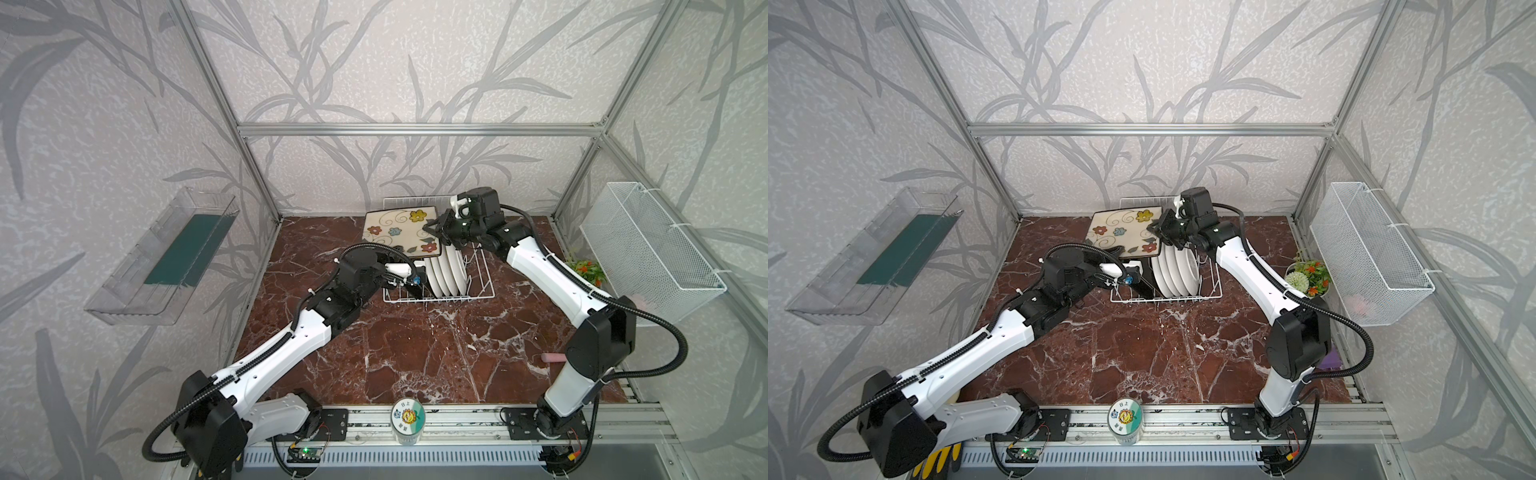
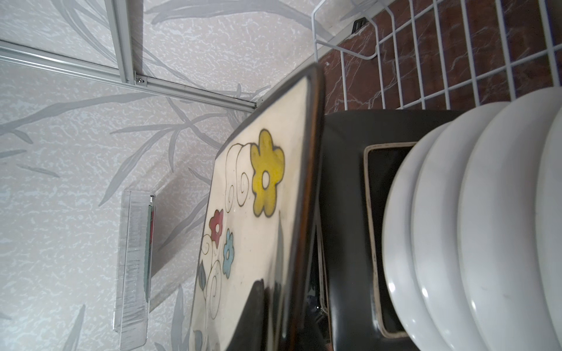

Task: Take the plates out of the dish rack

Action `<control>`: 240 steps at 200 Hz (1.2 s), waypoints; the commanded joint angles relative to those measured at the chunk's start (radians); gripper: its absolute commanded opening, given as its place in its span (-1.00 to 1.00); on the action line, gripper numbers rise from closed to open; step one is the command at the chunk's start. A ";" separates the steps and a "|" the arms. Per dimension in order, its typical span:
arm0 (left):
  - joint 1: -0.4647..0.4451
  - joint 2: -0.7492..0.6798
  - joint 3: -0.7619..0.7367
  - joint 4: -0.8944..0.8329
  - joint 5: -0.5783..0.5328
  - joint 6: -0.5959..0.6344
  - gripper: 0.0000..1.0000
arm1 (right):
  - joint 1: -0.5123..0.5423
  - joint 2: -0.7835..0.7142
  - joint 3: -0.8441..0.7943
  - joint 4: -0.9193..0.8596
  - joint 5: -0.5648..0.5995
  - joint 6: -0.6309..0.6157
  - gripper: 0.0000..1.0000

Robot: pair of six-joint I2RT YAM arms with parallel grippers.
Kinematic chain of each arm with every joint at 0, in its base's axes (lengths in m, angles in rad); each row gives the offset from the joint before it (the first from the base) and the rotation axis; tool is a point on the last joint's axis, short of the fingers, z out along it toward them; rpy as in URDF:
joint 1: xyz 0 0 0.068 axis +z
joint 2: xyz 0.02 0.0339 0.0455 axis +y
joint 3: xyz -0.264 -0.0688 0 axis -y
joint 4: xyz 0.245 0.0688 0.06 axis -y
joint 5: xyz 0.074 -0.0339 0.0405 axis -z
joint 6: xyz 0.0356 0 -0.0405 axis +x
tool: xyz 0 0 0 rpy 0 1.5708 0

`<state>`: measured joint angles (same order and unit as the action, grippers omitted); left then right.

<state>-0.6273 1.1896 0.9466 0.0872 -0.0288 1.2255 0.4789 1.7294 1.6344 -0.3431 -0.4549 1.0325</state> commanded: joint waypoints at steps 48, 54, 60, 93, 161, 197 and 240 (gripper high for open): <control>0.000 -0.021 0.055 0.222 -0.033 -0.007 -0.04 | -0.028 -0.058 -0.025 0.193 -0.070 0.050 -1.00; 0.000 -0.021 0.054 0.221 -0.036 -0.010 0.16 | -0.032 -0.058 -0.033 0.211 -0.068 0.063 -1.00; -0.001 -0.022 0.052 0.220 -0.040 -0.015 0.41 | -0.035 -0.058 -0.033 0.219 -0.067 0.069 -1.00; 0.000 -0.047 0.037 0.202 -0.052 -0.058 0.95 | -0.057 -0.061 -0.053 0.293 -0.064 0.115 -1.00; 0.000 -0.134 0.000 0.101 -0.075 -0.160 0.99 | -0.086 -0.080 -0.092 0.391 -0.027 0.146 -1.00; 0.007 -0.189 0.007 0.025 -0.062 -0.235 0.99 | -0.105 -0.096 -0.124 0.436 -0.010 0.144 -1.00; 0.013 -0.233 -0.032 0.025 -0.119 -0.265 0.99 | -0.137 -0.105 -0.128 0.465 -0.031 0.180 -1.00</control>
<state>-0.6220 0.9775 0.9447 0.1196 -0.1013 1.0107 0.3580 1.7245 1.4662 -0.1158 -0.4316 1.1591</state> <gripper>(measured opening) 0.994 0.127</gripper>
